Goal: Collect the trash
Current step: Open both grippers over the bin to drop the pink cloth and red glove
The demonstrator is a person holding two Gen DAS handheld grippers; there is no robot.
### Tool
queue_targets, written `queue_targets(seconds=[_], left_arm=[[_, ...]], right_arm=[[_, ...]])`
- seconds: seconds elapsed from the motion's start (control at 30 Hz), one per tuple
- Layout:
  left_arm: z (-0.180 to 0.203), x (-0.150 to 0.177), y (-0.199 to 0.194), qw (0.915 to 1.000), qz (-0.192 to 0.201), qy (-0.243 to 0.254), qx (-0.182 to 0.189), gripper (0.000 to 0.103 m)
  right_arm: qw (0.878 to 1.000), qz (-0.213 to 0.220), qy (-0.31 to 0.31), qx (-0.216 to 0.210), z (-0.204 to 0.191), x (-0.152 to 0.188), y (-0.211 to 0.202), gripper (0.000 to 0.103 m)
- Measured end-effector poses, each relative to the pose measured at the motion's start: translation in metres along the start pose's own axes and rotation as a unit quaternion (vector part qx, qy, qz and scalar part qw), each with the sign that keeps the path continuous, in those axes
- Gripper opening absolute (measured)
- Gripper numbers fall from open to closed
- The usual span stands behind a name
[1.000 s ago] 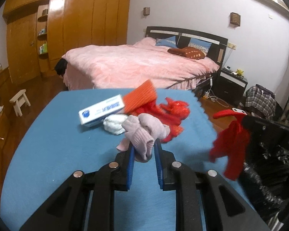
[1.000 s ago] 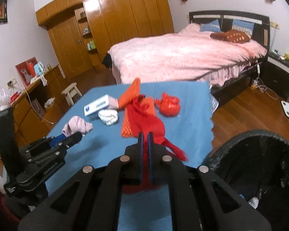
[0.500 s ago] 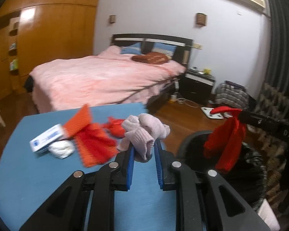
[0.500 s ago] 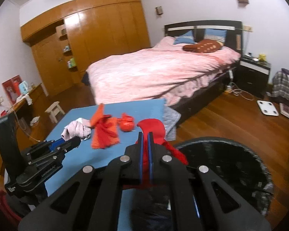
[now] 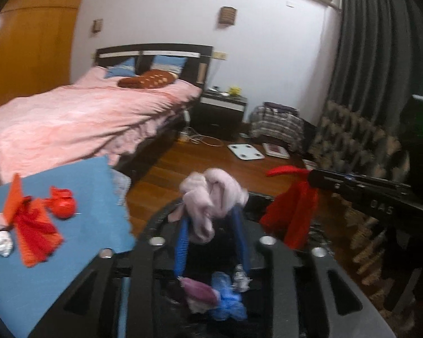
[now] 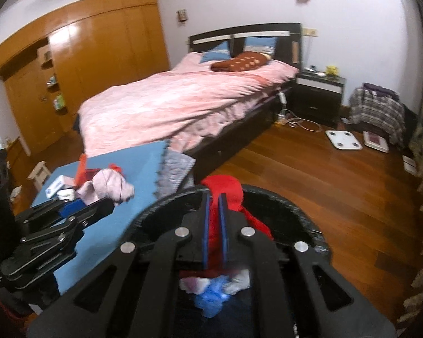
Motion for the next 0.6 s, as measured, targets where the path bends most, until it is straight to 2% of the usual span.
queue_targets(seconds=[0.03,0.07,0.2,0.27,0.33,0.4,0.5,0.6], left_arm=[[0.003,0.002,0.001,1.0000,-0.002,0.000,0.007,0.050],[0.004,0.003,0.001,0.9999,-0.003,-0.002,0.010,0.054],[-0.010,0.004,-0.004,0.9999,0.002,-0.013,-0.003,0.066],[-0.023,0.003,-0.010,0.9996,0.010,-0.017,-0.018,0.074],[-0.045,0.002,-0.021,0.9986,0.020,-0.024,-0.042,0.081],[-0.071,0.000,-0.032,0.9963,0.031,-0.035,-0.072,0.085],[-0.107,-0.001,-0.049,0.9917,0.045,-0.050,-0.110,0.086],[-0.154,0.003,-0.066,0.9830,0.056,-0.073,-0.159,0.086]], right_arm=[[1.000,-0.001,0.007,0.007,0.007,0.004,0.000,0.023],[1.000,-0.001,0.010,0.013,0.012,0.006,-0.001,0.039],[0.999,0.004,0.020,0.028,0.022,0.015,-0.001,0.062],[0.999,0.012,0.020,0.035,0.023,0.015,-0.004,0.086],[0.999,0.025,0.017,0.040,0.016,0.011,-0.006,0.094],[0.999,0.028,0.016,0.030,0.003,0.007,-0.001,0.097],[0.999,0.028,0.016,0.004,-0.025,-0.003,0.013,0.097],[0.999,0.029,0.003,-0.021,-0.065,-0.014,0.034,0.097]])
Point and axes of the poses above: each gripper's, at about its wrist camera, not at the fingertips, and y roughly the way its jaws point, z to its right, x to its underside, the point moved 10 cm from there along y, roughly the way its jaws point, and after that the axes turned 13 degrees about -y, right-handed, at the moved point
